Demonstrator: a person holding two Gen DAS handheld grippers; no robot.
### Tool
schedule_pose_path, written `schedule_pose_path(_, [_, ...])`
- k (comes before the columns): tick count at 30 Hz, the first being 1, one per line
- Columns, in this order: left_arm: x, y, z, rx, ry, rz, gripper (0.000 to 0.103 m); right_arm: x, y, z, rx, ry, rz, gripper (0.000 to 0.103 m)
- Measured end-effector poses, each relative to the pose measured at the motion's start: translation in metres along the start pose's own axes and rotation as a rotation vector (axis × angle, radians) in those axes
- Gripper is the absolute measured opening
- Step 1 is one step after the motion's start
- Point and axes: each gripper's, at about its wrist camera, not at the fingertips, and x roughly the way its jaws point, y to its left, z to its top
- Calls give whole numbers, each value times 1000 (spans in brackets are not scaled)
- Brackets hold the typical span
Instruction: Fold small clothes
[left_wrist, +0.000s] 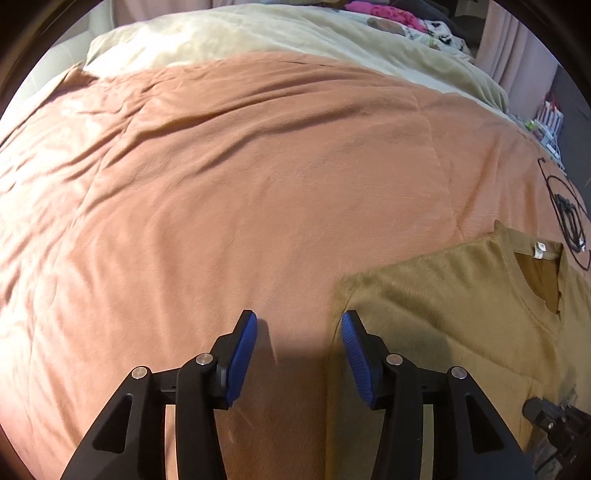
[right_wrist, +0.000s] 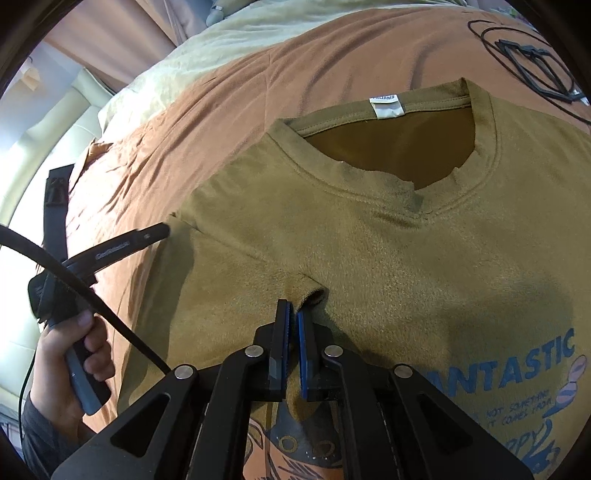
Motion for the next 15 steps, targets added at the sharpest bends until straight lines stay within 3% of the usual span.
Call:
schedule_pose_path(1, [-4,3,-4,-8,9,-15,50,-4,0,0,-1,-4,-4,18])
schedule_pose_path(3, [-13,6,-15,0,17,-20,50,-13,-1,-4,2,-20,2,52])
schedule_pose_path(4, [-17,5,-18,7,18,-19,51,-19,-1,-7,5,-33,0,56])
schedule_pose_path(15, [-62,10,-74,26,48,-60,52,-45,12,-43,-16,24,64,56])
